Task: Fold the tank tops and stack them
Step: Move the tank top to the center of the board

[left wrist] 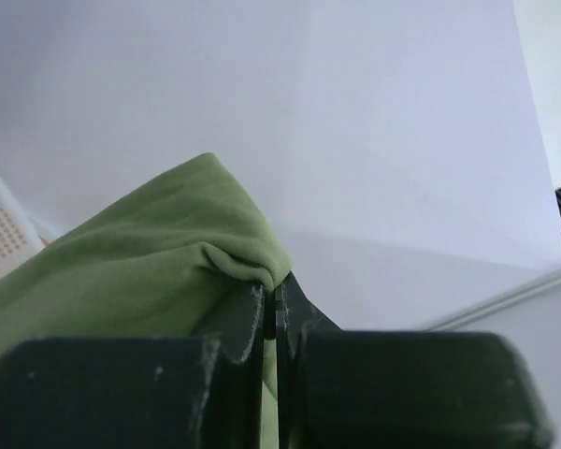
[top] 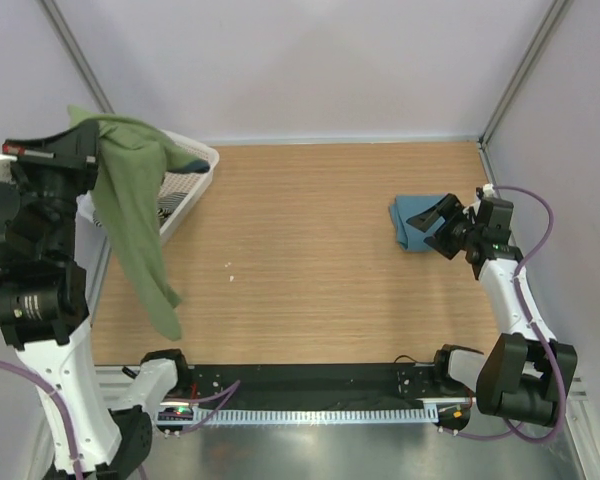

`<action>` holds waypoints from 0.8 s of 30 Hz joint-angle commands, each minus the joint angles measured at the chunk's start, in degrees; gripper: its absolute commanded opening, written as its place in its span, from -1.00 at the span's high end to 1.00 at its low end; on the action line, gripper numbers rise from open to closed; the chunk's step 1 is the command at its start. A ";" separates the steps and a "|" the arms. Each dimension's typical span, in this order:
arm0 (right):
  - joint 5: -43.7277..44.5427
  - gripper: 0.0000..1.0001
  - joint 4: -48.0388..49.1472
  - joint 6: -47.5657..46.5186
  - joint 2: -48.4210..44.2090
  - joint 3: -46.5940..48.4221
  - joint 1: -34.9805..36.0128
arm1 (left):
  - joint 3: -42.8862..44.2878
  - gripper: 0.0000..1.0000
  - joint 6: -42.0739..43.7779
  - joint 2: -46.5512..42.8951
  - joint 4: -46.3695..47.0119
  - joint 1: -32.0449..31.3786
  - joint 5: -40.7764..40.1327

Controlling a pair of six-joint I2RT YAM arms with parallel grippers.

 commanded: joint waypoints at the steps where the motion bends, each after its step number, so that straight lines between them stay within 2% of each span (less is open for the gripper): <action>1: 0.74 -0.65 1.53 0.95 -1.40 3.27 0.56 | 2.55 1.00 0.01 6.35 4.17 -6.87 9.11; 3: 1.27 -0.65 1.27 1.21 -1.49 3.70 0.74 | 3.52 1.00 5.96 10.21 4.09 -15.75 2.10; 4: 1.44 -0.65 1.27 1.56 -1.58 3.71 0.74 | 4.40 1.00 7.91 11.71 3.91 -23.80 -4.20; 6: 1.79 -0.65 1.27 1.91 -2.02 3.88 0.91 | 5.72 1.00 11.08 16.19 3.29 -33.05 -8.82; 7: 2.06 -0.65 1.10 2.00 -2.19 3.97 1.09 | 5.64 1.00 11.71 17.68 3.29 -35.45 -12.40; 10: 2.67 -0.65 0.31 1.40 -2.72 4.58 1.35 | 2.48 1.00 13.47 21.64 3.99 -42.39 -16.64; 12: 3.55 -0.65 -1.53 0.17 -2.46 5.55 1.35 | -2.85 1.00 13.29 23.66 6.01 -46.18 -16.92; 15: 5.04 -0.61 -3.03 -2.03 -1.67 6.69 1.44 | -7.80 1.00 13.12 26.04 9.53 -50.14 -17.80; 17: 6.09 -0.57 -3.04 -3.00 0.52 6.78 1.96 | -7.90 1.00 13.47 28.50 9.27 -52.44 -19.29; 21: 7.24 -0.34 -3.91 -5.81 7.28 7.92 4.94 | -9.47 0.94 12.50 29.56 6.29 -52.01 -23.67; 24: 12.32 -0.33 -5.57 -7.22 13.61 11.60 11.08 | -14.65 0.91 11.63 31.75 4.35 -49.12 -22.21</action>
